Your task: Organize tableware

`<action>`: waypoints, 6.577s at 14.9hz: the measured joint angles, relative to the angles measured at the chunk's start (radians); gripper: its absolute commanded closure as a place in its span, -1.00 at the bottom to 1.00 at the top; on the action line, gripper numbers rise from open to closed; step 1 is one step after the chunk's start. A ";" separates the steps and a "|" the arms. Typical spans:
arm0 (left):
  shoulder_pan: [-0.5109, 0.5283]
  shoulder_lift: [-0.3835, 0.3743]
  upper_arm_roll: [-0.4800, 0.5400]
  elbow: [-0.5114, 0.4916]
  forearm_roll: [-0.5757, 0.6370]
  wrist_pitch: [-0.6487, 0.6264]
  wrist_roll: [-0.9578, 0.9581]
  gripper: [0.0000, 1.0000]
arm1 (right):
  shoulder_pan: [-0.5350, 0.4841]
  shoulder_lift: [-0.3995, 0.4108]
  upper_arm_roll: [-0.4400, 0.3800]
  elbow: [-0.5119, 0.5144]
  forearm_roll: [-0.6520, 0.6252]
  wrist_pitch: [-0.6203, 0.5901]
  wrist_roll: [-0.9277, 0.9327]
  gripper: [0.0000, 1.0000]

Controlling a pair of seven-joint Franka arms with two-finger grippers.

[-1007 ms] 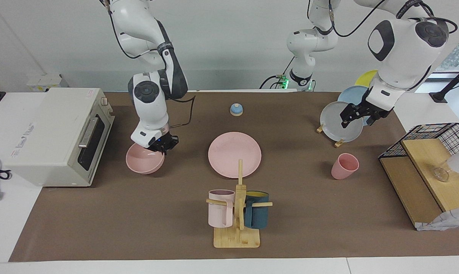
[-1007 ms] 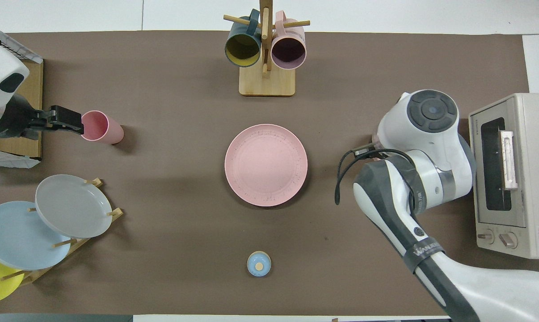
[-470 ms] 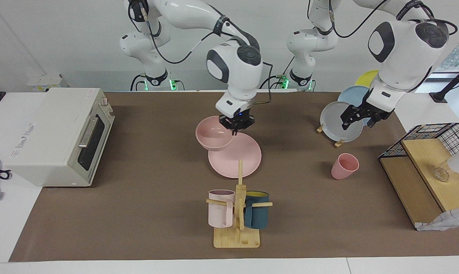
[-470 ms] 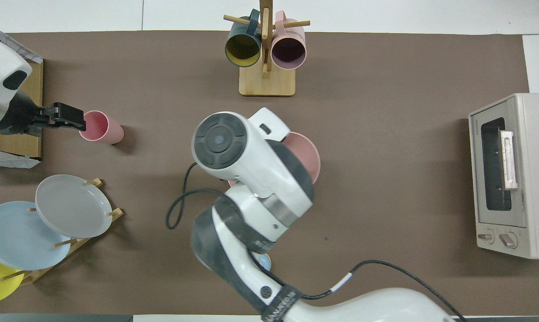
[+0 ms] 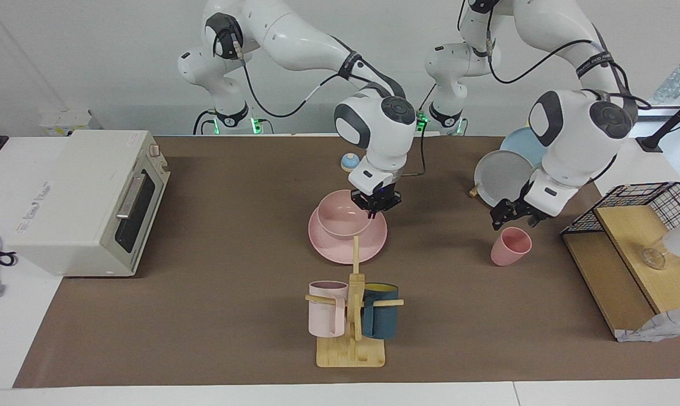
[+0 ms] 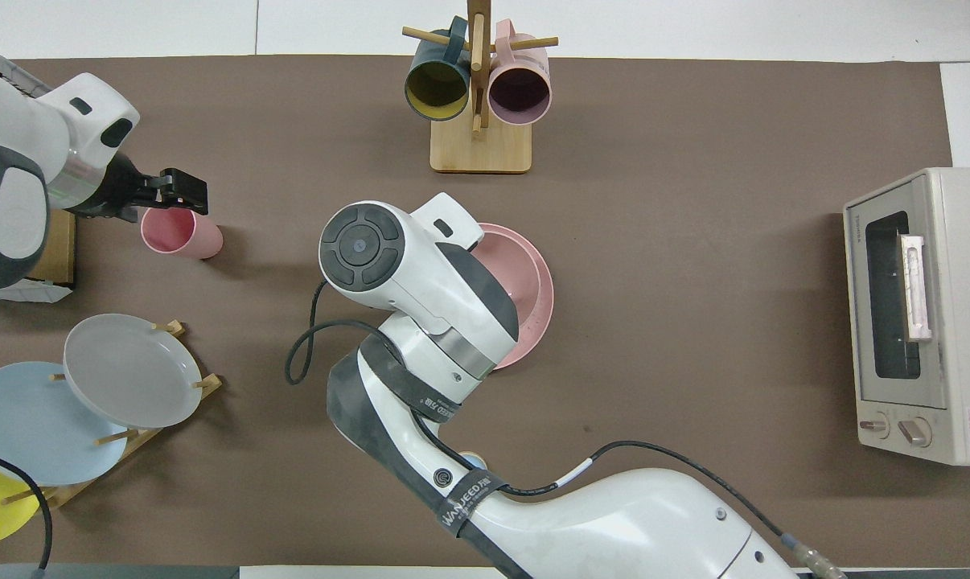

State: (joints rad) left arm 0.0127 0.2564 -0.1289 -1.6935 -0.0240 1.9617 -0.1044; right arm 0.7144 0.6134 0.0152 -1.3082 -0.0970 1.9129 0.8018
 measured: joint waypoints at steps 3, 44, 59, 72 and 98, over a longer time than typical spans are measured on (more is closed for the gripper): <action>-0.019 0.042 -0.001 -0.002 0.012 0.035 0.000 -1.00 | 0.001 -0.002 0.002 -0.031 0.003 0.042 0.001 1.00; -0.562 0.147 -0.015 0.404 0.018 -0.261 -0.736 1.00 | -0.674 -0.605 -0.043 -0.312 0.044 -0.400 -0.807 -1.00; -0.648 0.240 -0.010 0.287 0.032 -0.081 -0.826 1.00 | -0.712 -0.620 -0.039 -0.370 0.047 -0.331 -0.825 -1.00; -0.663 0.224 -0.004 0.211 0.046 -0.005 -0.854 -1.00 | -0.717 -0.612 -0.041 -0.369 0.051 -0.348 -0.825 -1.00; -0.064 -0.343 0.022 -0.071 -0.005 -0.269 -0.068 -1.00 | -0.717 -0.612 -0.041 -0.369 0.051 -0.348 -0.825 -1.00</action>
State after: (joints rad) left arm -0.0510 -0.0862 -0.1072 -1.7644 -0.0294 1.6927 -0.1720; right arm -0.0023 0.0011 -0.0253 -1.6768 -0.0458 1.5650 -0.0237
